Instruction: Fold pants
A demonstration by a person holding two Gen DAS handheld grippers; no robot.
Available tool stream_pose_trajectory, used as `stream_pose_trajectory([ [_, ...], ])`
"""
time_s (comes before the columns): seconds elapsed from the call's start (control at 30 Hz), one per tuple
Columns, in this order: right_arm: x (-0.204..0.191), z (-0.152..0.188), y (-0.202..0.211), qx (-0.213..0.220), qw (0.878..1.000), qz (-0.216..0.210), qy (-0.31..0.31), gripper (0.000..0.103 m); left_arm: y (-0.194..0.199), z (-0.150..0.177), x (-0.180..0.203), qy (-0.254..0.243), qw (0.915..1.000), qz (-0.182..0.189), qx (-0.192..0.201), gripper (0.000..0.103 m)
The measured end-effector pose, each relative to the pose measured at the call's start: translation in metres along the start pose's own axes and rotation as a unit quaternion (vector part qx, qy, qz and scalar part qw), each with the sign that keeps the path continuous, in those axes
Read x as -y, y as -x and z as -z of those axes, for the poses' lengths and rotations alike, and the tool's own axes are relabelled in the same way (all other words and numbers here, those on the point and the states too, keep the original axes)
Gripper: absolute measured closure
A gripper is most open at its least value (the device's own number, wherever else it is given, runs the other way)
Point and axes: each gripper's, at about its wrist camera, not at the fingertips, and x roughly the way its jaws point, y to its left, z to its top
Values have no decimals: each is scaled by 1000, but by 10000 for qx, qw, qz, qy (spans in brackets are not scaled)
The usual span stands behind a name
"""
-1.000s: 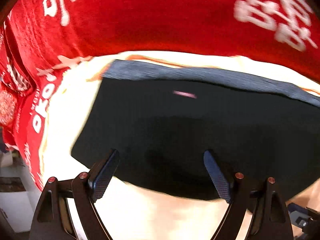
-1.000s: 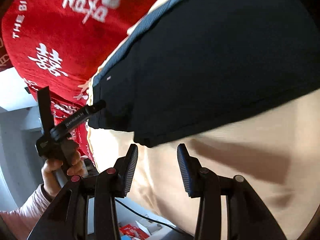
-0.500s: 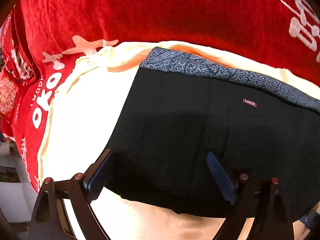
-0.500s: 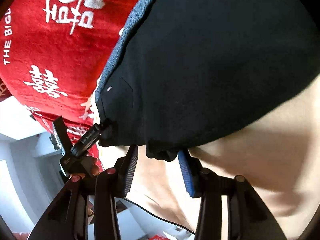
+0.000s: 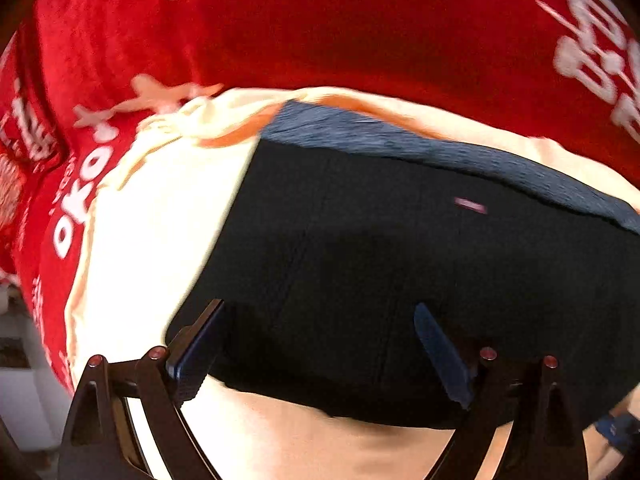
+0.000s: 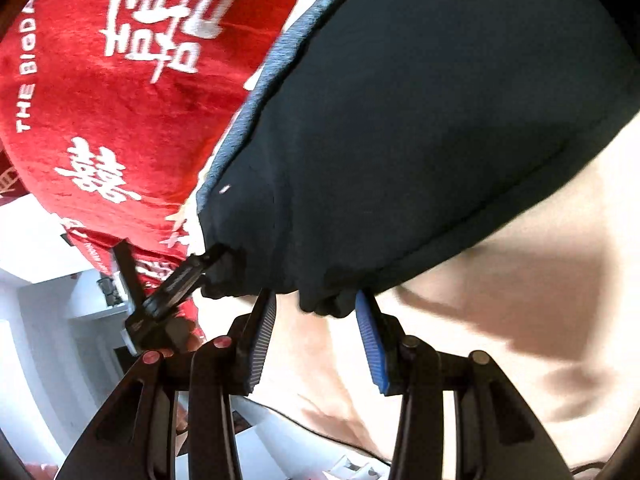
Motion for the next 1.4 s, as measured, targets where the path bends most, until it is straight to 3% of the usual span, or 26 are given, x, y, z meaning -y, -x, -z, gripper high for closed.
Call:
stream_pose_trajectory([
  [0.07,9,-7,-6,-27,9997,-27,-236,57,-5,0,8,-153,9997,-202,-5,9],
  [0.17,2,-14,-6,28,9997,-125,-210,60,-11,-2,4,-11,9999,-107,-43,7],
  [0.2,-2,-14,-6,55,9998,-116,-146,66,-13,-2,1,12,10000,-29,-78,7],
  [0.23,-8,-17,-3,114,9999,-49,-44,88,-13,-2,-2,11,10000,16,-88,7],
  [0.27,-14,-20,-1,131,9999,101,47,93,-13,-2,-4,-21,9999,29,-106,7],
  [0.43,-30,-10,16,239,9981,383,424,98,-12,4,-11,-238,9996,-9,-157,7],
  [0.57,-4,2,2,1,9957,904,204,103,-14,11,-9,-305,9994,-163,11,0],
  [0.6,7,5,0,-68,9947,1023,49,103,-15,11,-10,-263,9995,-149,5,0],
  [0.67,15,11,4,-133,9961,870,-53,101,-12,11,-8,-239,9996,-175,-12,0],
  [0.8,-12,10,27,-193,9935,921,635,99,-2,11,-1,-308,9995,-37,9,1],
  [0.9,-38,-17,40,155,9838,1276,1252,81,13,9,15,-418,9988,228,142,1],
  [0.93,-44,-28,40,214,9811,1348,1373,67,16,8,26,-527,9981,266,202,1],
  [1.0,-47,-48,34,204,9761,1553,1509,64,23,10,45,-639,9968,406,240,1],
  [1.1,-40,-57,27,173,9679,2046,1453,64,27,25,82,-881,9917,932,96,1],
  [1.23,-33,-35,52,389,9749,1733,1341,64,27,51,125,-1371,9845,1091,33,1],
  [1.4,-5,-26,43,57,9896,1320,577,64,17,52,122,-1040,9870,1193,-266,1],
])
